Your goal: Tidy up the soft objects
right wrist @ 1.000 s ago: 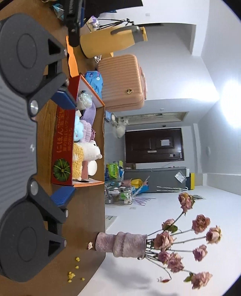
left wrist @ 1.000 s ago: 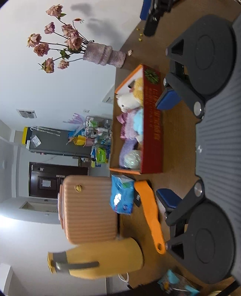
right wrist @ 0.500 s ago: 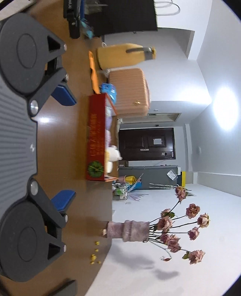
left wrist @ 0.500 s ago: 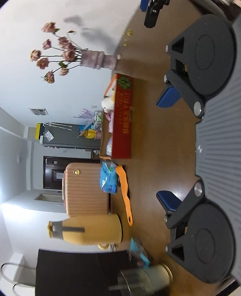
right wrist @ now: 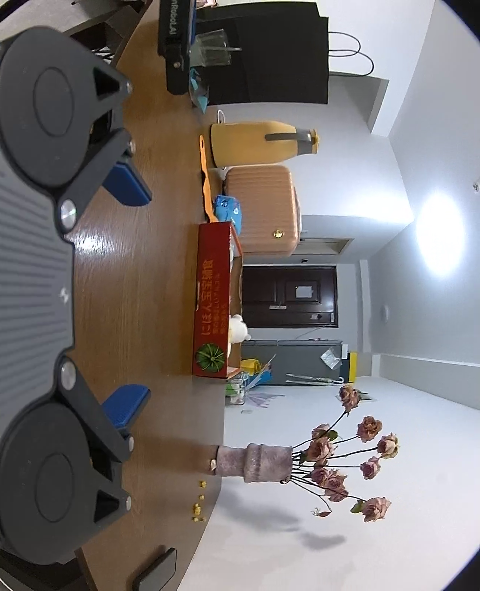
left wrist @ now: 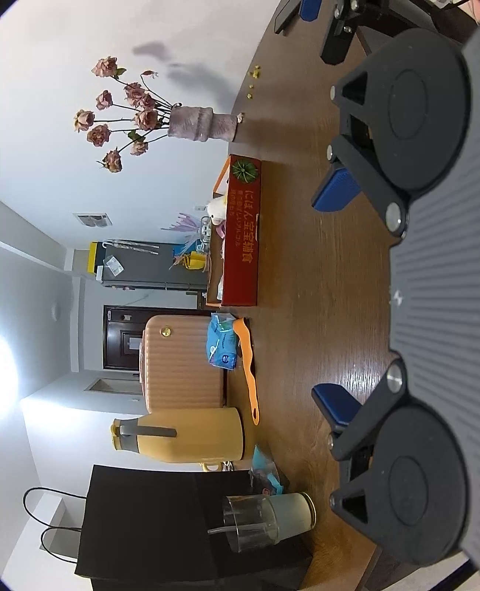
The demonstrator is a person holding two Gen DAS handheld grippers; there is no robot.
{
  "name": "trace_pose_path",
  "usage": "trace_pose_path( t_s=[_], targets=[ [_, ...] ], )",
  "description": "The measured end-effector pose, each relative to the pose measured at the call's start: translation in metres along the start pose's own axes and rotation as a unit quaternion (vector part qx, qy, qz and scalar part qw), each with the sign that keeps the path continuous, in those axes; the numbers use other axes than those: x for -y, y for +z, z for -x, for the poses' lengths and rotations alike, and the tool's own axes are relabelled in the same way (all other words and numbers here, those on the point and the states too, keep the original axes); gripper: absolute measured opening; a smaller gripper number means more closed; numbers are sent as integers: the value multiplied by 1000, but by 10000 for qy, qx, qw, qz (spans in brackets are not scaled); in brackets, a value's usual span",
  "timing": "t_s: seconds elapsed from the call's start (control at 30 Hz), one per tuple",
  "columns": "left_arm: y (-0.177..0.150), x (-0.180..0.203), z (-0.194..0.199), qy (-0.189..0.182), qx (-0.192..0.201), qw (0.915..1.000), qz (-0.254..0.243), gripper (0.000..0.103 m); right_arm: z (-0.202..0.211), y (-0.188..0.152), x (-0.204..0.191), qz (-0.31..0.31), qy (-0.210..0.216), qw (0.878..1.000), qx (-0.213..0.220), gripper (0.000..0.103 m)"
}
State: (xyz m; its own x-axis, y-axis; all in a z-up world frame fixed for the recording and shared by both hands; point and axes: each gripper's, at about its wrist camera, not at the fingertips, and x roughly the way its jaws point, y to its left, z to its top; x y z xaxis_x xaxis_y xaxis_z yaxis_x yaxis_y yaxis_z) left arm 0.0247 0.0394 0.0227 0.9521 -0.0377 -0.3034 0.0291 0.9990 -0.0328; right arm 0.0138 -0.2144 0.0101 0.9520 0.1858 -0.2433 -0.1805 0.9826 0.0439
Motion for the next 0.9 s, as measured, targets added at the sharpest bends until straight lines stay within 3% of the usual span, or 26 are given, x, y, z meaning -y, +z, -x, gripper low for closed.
trace_pose_path(
  t_s=[0.9],
  targets=[
    [-1, -2, 1, -24, 30, 10000, -43, 102, -8, -2, 7, -191, -39, 9997, -177, 103]
  ],
)
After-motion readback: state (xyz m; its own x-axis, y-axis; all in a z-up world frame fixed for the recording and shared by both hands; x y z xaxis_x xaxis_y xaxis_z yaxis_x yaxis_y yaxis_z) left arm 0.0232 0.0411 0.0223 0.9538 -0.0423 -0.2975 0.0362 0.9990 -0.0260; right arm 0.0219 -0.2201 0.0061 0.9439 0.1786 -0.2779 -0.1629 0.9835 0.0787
